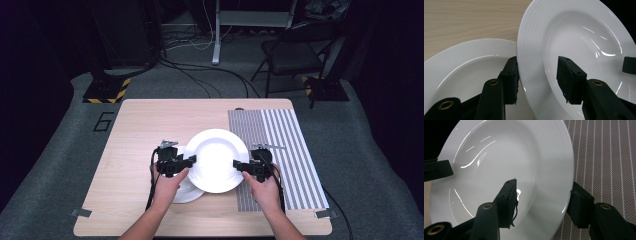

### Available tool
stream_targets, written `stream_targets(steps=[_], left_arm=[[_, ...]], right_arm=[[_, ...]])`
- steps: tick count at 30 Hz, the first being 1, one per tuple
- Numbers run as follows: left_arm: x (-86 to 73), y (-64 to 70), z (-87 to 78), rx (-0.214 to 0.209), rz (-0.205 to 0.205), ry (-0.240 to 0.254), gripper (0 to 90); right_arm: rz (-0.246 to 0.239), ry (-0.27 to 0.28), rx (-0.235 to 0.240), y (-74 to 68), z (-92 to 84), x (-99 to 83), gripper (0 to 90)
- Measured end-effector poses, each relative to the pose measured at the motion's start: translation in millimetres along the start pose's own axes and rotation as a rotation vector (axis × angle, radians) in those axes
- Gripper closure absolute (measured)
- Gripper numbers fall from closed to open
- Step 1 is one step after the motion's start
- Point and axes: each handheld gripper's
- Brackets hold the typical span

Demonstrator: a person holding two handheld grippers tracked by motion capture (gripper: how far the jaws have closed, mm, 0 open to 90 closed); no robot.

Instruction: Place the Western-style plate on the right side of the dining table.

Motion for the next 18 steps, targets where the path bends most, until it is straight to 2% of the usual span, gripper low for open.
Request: stream_targets(steps=[7,12,18], left_arm=[[4.6,9.3,6.6,-0.028,0.016,0.0,53.8],[6.8,15.6,11.4,-0.044,0.031,-0.007,53.8],[9.7,24.3,18.3,-0.065,0.039,-0.009,53.8]], right_arm=[[0.03,0.016,-0.021,6.6,-9.4,-1.6,46.0],[0.028,0.03,-0.033,11.5,-15.1,-3.2,46.0],[0.052,0.036,-0.052,17.9,-23.4,-6.2,46.0]])
Point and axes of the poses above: each handheld gripper's, and its own axes: z roughly forward along the jaws, x roughly out of its top, y roughly to its right, and after that the axes turned 6 degrees about x, right-handed
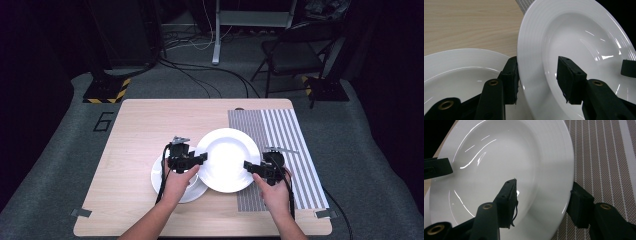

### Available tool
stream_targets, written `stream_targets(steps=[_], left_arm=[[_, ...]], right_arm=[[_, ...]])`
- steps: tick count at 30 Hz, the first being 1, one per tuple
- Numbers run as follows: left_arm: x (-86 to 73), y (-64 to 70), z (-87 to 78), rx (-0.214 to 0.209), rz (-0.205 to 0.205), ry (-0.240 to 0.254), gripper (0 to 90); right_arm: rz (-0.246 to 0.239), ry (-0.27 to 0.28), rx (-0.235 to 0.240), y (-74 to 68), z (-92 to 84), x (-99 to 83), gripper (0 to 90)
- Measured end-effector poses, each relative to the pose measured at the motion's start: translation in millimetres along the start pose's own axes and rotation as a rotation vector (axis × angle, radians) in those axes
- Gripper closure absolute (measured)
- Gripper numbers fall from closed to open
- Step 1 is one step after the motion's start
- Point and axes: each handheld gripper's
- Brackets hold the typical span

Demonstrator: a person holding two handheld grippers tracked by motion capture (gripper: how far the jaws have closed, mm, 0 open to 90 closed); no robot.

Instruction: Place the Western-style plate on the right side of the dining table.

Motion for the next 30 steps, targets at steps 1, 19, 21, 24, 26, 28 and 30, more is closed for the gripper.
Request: stream_targets(steps=[1,19,21,24,26,28,30], left_arm=[[0.7,2.2,1.9,-0.006,0.0,-0.001,53.8],[7.0,32.2,24.3,-0.088,0.059,-0.029,53.8],[7.6,34.2,26.1,-0.098,0.066,-0.031,53.8],[9.2,37.1,28.1,-0.108,0.068,-0.032,53.8],[11.1,38.7,29.3,-0.111,0.072,-0.034,53.9],[14.6,41.4,30.3,-0.114,0.075,-0.034,53.9],[18.6,44.4,30.9,-0.117,0.082,-0.028,53.9]], right_arm=[[-0.001,0.003,-0.002,2.0,-0.8,-0.6,46.1],[0.068,0.068,-0.078,23.3,-33.3,-9.3,46.0],[0.072,0.071,-0.087,25.1,-35.7,-9.9,46.0],[0.081,0.074,-0.097,27.2,-38.0,-10.1,46.0],[0.084,0.076,-0.101,28.5,-39.8,-9.0,46.0],[0.091,0.076,-0.104,29.2,-41.5,-7.0,46.1],[0.089,0.08,-0.104,31.0,-43.6,-4.8,46.1]])
Point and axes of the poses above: each handheld gripper's, and its own axes: z roughly forward along the jaws, x roughly out of its top, y roughly to its right, and after that the axes turned 6 degrees about x, right-handed
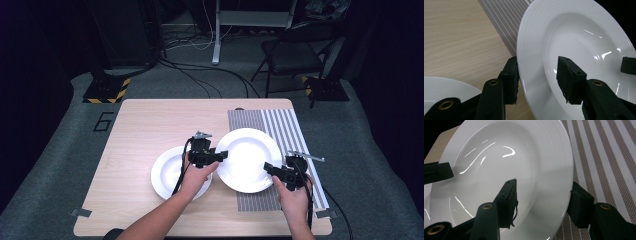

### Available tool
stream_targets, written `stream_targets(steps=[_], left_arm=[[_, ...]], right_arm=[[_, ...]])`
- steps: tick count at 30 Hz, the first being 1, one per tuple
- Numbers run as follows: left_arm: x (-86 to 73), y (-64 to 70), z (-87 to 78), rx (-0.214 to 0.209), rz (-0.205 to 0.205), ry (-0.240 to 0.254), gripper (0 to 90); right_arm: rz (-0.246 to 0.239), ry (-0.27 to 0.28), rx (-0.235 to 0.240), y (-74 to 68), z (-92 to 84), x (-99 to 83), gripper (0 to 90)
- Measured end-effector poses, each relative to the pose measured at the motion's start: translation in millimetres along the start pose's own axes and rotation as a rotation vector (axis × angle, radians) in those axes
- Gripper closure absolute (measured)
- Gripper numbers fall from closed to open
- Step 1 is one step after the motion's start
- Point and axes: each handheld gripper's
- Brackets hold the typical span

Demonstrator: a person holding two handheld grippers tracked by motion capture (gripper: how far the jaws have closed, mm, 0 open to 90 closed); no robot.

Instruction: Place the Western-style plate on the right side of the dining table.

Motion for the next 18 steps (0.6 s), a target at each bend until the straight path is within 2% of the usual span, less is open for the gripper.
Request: stream_targets(steps=[6,13,18], left_arm=[[12.7,11.2,0.7,-0.006,0.008,0.02,53.9],[25.4,19.5,3.6,-0.014,0.02,0.027,53.9],[33.4,23.1,8.5,-0.017,0.025,0.027,54.0]], right_arm=[[0.005,0.015,-0.013,4.8,-7.5,10.9,46.1],[-0.011,0.051,-0.009,7.4,-21.0,28.1,46.2],[-0.024,0.064,-0.019,9.8,-23.7,36.4,46.2]])
Point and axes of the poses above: each handheld gripper's, and its own axes: z roughly forward along the jaws, x roughly out of its top, y roughly to its right, and after that the axes turned 6 degrees about x, right-handed
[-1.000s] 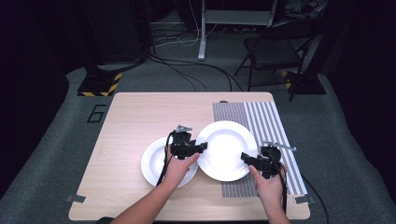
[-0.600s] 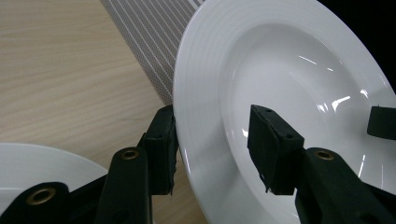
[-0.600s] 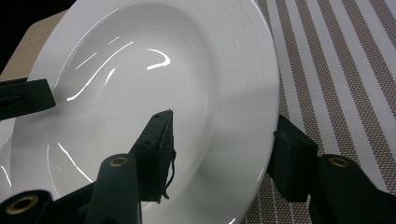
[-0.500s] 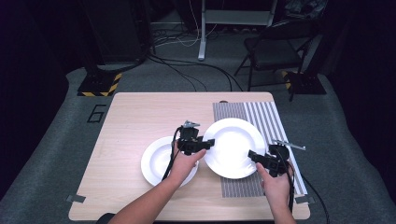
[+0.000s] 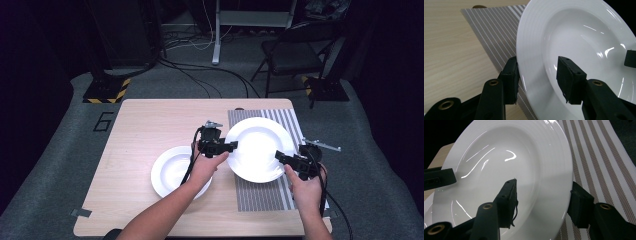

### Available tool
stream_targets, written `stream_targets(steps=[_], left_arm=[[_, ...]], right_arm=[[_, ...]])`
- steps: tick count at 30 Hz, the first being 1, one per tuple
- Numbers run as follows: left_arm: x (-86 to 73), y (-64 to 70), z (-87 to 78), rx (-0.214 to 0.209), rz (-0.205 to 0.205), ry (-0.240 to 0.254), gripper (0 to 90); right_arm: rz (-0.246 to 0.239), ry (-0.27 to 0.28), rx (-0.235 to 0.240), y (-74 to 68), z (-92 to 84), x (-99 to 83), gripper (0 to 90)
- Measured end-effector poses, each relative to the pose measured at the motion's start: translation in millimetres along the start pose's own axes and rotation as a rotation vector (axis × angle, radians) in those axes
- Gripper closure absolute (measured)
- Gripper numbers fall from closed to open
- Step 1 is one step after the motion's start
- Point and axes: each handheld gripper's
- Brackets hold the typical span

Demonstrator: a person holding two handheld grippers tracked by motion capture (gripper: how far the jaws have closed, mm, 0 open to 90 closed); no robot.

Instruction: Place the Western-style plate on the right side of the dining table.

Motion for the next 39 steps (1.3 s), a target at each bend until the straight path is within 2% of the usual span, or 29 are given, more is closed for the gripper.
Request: stream_targets(steps=[8,16,19,24,39], left_arm=[[8.3,2.1,10.1,-0.003,0.009,-0.007,54.0],[8.2,3.5,21.7,-0.007,0.012,-0.02,54.5],[7.6,3.7,25.5,-0.011,0.004,-0.02,54.5],[7.4,4.5,31.0,-0.013,0.019,-0.028,55.1],[2.2,11.7,50.2,-0.014,0.034,-0.039,55.5]], right_arm=[[-0.019,-0.003,-0.023,6.5,3.4,8.1,46.2],[-0.003,-0.006,-0.016,16.2,6.3,10.5,46.6],[-0.001,-0.006,-0.018,19.0,7.2,10.0,46.7],[0.013,-0.006,-0.011,24.3,7.7,8.8,47.2],[0.029,-0.007,-0.028,40.8,8.5,0.2,47.7]])
Point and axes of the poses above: each handheld gripper's, and its own axes: z roughly forward along the jaws, x roughly out of its top, y roughly to its right, and after that the axes turned 6 degrees about x, right-handed
